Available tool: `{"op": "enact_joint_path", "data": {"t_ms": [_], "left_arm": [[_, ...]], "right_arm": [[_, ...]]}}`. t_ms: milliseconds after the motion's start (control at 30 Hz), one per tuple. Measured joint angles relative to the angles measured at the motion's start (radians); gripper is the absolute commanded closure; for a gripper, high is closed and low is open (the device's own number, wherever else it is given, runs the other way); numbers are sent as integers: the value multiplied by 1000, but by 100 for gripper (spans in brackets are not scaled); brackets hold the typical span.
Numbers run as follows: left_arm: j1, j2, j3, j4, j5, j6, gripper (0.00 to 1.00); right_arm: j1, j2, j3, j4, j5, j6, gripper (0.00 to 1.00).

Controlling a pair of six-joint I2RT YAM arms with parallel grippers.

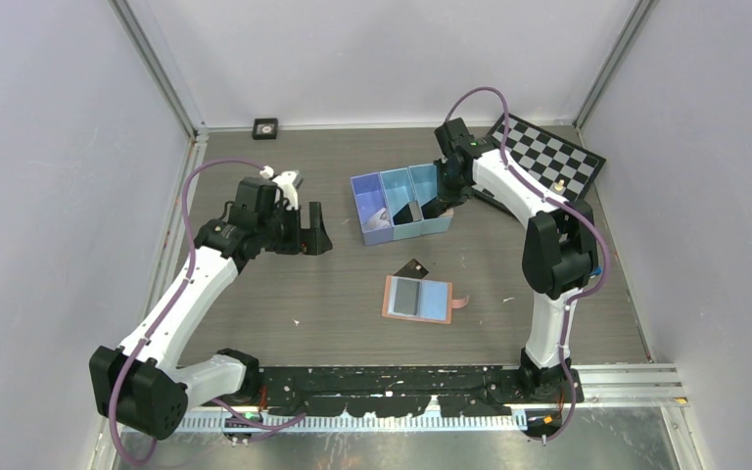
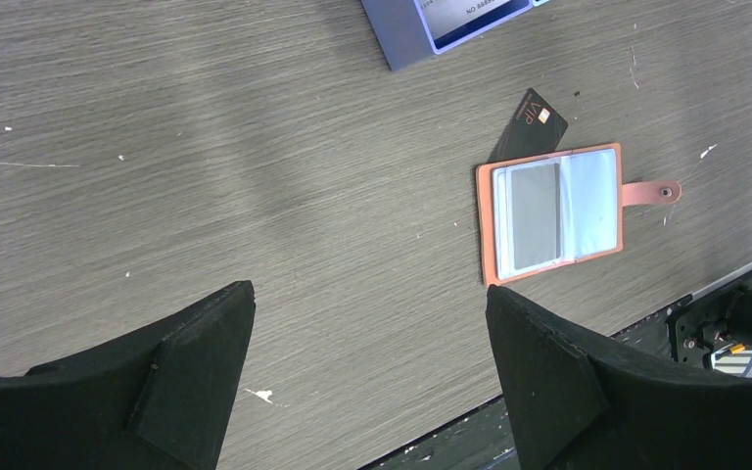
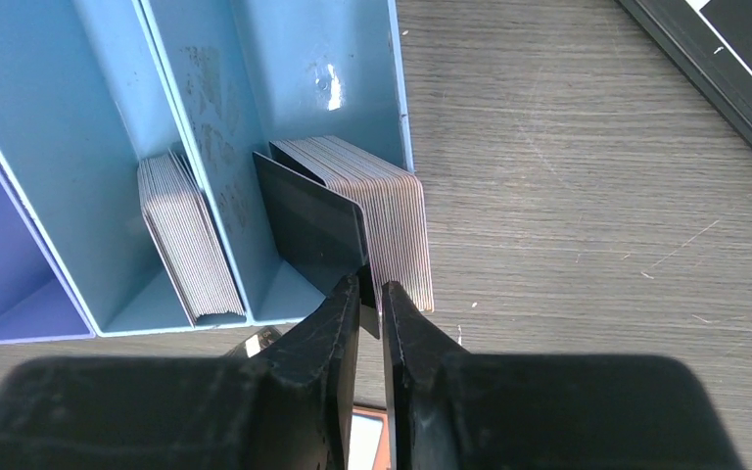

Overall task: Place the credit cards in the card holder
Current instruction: Pick up the credit card from the storage box.

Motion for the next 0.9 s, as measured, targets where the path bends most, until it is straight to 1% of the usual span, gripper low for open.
{"op": "enact_joint_path", "data": {"t_ms": [167,333,500,633,800,900], "left_arm": [[0,0,0,0,0,0,10],[0,0,0,0,0,0,10],[0,-1,-2,1,9,0,11],[0,-10,-13,6,39,6,13],[0,-37,-42,28,117,22,17],[-3,-41,-53,54,175,31,18]], "right_arm": [[0,0,0,0,-10,0,88],[0,0,1,1,-35,1,99],[0,-15,1,10,-93,2,99],[0,-69,1,15,-143,5,99],[9,-201,-1,11,-183,8,100],[35,-300,-32,3,-188,8,100]]}}
